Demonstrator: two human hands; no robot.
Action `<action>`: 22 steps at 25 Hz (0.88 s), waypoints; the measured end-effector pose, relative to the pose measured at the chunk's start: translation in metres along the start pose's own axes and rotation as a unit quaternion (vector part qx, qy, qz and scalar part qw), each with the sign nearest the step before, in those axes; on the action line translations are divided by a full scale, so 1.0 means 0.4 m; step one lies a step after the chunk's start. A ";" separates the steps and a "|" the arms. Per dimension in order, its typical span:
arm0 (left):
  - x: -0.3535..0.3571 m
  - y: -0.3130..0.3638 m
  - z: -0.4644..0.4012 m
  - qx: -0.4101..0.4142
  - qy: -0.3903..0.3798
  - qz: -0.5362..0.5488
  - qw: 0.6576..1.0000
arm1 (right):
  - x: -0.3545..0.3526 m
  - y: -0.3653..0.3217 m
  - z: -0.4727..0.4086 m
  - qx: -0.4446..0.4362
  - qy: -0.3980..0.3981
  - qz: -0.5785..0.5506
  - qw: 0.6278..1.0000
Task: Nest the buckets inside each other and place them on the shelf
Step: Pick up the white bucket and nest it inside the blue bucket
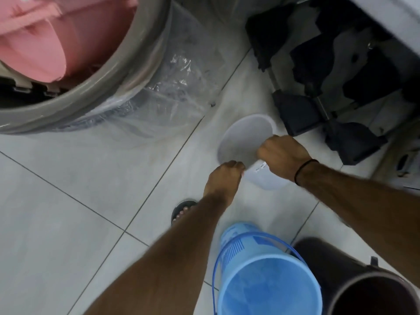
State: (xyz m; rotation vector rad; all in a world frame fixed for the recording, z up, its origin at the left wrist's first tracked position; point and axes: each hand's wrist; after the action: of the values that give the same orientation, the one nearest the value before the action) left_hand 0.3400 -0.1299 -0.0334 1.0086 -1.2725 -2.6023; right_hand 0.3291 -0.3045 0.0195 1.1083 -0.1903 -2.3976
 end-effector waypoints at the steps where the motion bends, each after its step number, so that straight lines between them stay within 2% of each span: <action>1: -0.008 0.014 0.023 0.022 -0.003 -0.031 0.999 | 0.001 -0.004 0.036 0.001 0.000 -0.007 1.000; 5: -0.018 0.037 0.106 0.093 -0.046 -0.133 0.986 | 0.023 -0.081 0.145 0.007 -0.020 -0.071 0.997; 8: 0.010 0.005 0.132 0.142 -0.106 -0.221 0.959 | 0.072 -0.187 0.162 0.026 -0.066 -0.105 0.992; 11: 0.059 -0.042 0.150 0.197 -0.109 -0.256 0.940 | 0.126 -0.269 0.180 0.046 -0.094 -0.131 0.986; 14: 0.082 -0.074 0.183 0.176 -0.097 -0.249 0.948 | 0.158 -0.308 0.207 0.044 -0.091 -0.162 0.982; 16: 0.078 -0.094 0.200 0.140 -0.088 -0.235 0.958 | 0.159 -0.303 0.216 0.094 -0.050 -0.218 0.970; 18: 0.063 -0.099 0.199 0.091 -0.034 -0.196 0.976 | 0.154 -0.279 0.220 0.226 0.025 -0.317 0.921; 19: 0.057 -0.097 0.190 0.047 0.024 -0.153 0.987 | 0.159 -0.268 0.218 0.310 0.049 -0.370 0.874; 20: 0.052 -0.098 0.174 -0.025 0.081 -0.090 0.992 | 0.171 -0.255 0.208 0.386 0.046 -0.434 0.813; 21: 0.050 -0.100 0.153 -0.119 0.122 -0.003 0.985 | 0.192 -0.241 0.195 0.446 0.008 -0.504 0.740; 22: 0.047 -0.101 0.128 -0.219 0.148 0.095 0.960 | 0.217 -0.226 0.177 0.482 -0.052 -0.566 0.666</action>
State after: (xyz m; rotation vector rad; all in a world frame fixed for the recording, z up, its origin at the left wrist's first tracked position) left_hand 0.3039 -0.0751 -0.0503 1.0724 -0.6479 -2.3210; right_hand 0.1947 -0.2734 -0.0214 1.9268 -1.2767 -3.5881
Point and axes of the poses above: each hand's wrist, its own z-axis away from the middle knuckle, its own x-axis out of the palm, y = z × x, and after that the axes turned 15 degrees about z, right-handed
